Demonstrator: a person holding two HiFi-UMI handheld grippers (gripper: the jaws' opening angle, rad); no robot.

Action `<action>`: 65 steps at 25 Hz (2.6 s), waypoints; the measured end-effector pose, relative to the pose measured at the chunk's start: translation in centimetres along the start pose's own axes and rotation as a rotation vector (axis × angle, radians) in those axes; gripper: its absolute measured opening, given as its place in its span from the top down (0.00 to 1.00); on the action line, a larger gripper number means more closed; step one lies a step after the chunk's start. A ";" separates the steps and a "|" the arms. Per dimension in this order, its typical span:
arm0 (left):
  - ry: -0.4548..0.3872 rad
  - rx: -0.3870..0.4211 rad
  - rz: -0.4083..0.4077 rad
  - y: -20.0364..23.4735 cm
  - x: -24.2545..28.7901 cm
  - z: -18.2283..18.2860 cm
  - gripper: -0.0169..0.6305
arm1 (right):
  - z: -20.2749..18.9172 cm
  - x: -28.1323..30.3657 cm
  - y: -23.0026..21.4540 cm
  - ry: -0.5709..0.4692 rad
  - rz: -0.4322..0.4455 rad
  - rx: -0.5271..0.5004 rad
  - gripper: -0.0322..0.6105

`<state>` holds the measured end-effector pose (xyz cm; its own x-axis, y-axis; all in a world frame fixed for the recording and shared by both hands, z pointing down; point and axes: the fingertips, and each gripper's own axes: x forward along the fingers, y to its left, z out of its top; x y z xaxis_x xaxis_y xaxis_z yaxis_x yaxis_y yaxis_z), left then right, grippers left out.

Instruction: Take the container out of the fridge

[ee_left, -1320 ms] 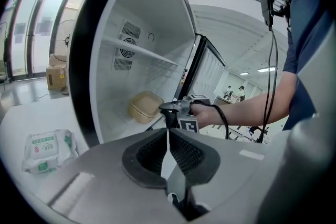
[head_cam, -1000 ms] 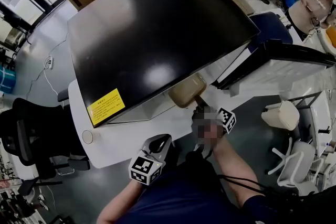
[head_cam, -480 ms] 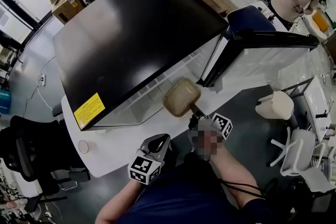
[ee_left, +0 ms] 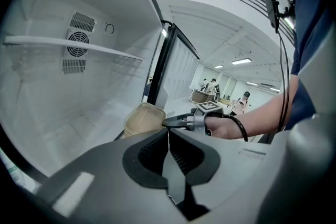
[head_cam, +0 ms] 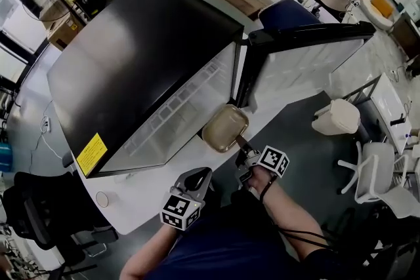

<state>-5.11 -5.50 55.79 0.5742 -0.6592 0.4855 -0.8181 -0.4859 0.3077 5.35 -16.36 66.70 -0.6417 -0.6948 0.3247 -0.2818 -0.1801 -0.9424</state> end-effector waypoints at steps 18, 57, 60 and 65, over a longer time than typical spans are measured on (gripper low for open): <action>0.041 0.037 -0.062 -1.3 1.8 0.5 0.97 | 1.5 -2.6 -5.2 -0.051 -0.100 0.011 0.86; 0.029 -0.025 -0.048 -0.7 1.8 0.3 0.97 | 3.0 -2.9 -6.6 -0.076 -0.201 -0.167 0.61; 0.012 -0.029 -0.045 -0.8 1.9 0.8 0.97 | 3.7 -3.6 -4.2 -0.064 -0.168 -0.256 0.61; -0.029 -0.011 -0.027 -0.4 1.9 2.0 0.97 | 3.1 -3.8 2.0 -0.027 -0.091 -0.462 0.61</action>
<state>-3.66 -7.75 54.92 0.5965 -0.6626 0.4529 -0.8026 -0.4974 0.3293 9.43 -16.19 63.29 -0.5821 -0.7098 0.3966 -0.6284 0.0831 -0.7735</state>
